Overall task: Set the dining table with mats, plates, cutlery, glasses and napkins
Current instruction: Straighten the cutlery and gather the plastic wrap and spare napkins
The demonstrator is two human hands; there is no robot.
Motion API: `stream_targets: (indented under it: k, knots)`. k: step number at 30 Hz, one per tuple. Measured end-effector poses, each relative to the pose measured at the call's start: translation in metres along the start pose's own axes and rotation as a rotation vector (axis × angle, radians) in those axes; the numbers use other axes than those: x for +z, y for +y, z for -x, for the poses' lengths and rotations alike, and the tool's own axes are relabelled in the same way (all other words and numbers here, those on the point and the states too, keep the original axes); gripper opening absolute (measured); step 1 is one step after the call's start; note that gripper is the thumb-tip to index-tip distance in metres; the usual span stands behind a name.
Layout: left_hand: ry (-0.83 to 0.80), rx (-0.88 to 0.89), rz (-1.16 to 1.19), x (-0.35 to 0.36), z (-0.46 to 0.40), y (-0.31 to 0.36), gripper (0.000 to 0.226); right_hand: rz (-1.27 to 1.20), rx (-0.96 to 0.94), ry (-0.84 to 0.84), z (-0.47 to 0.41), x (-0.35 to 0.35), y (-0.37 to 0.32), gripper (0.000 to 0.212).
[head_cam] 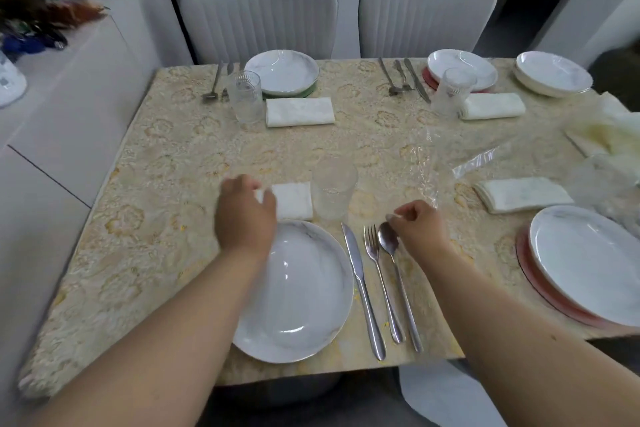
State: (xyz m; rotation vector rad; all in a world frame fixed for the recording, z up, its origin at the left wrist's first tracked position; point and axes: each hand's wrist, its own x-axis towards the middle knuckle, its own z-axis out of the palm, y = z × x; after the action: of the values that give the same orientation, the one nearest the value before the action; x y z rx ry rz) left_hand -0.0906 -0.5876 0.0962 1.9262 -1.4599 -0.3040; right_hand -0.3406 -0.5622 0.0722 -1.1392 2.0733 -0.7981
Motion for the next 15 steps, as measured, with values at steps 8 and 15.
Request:
stream_targets:
  k: [8, 15]
  knots:
    - [-0.577, 0.795, -0.508, 0.033, 0.119, 0.062, 0.020, 0.485, 0.189, -0.196, 0.025, -0.002, 0.031, 0.031]
    - [-0.758, 0.634, -1.166, 0.063, 0.138, 0.056, 0.034, 0.501, 0.192, -0.175, 0.038, 0.003, 0.036, 0.029]
